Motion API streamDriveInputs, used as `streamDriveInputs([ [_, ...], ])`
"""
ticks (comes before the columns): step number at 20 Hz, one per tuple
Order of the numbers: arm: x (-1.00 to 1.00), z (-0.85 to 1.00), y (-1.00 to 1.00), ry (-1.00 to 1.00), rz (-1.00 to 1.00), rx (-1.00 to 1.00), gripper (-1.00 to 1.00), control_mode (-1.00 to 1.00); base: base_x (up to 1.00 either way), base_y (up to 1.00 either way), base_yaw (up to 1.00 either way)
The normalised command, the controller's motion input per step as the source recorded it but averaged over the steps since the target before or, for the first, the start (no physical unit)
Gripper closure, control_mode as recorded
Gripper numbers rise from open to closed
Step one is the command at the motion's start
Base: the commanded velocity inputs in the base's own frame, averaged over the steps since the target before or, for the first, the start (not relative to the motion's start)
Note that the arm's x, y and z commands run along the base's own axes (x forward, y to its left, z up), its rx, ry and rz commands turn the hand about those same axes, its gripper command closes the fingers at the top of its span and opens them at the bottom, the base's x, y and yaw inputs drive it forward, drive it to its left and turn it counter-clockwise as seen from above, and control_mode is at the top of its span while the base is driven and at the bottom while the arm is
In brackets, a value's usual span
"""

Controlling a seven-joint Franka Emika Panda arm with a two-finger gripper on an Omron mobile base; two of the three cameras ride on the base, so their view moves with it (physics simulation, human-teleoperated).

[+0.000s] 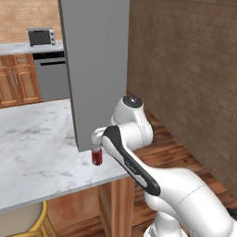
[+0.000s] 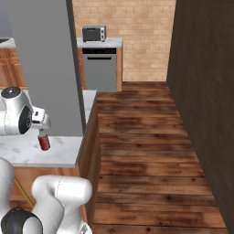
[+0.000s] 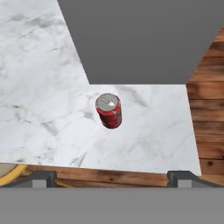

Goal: Four empty soda cans are scattered around the kitchen. Gather all the cans and cluster them next to the stove for recycling.

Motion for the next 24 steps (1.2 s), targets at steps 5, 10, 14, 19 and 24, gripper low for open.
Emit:
streamDriveInputs([
  [5,0.23,-0.16,0.12,0.02,0.00,0.00,-1.00,-1.00,0.00,0.00,0.00],
  [10,0.18,-0.12,0.10,0.02,0.00,0.00,-1.00,-1.00,0.00,0.00,0.00],
  [14,0.19,-0.19,0.12,0.03,0.00,0.00,-1.00,-1.00,0.00,0.00,0.00],
  [19,0.19,-0.19,0.06,0.03,0.00,0.00,-1.00,-1.00,0.00,0.00,0.00],
  [24,0.18,-0.17,0.03,0.01,0.00,0.00,-1.00,-1.00,0.00,0.00,0.00],
])
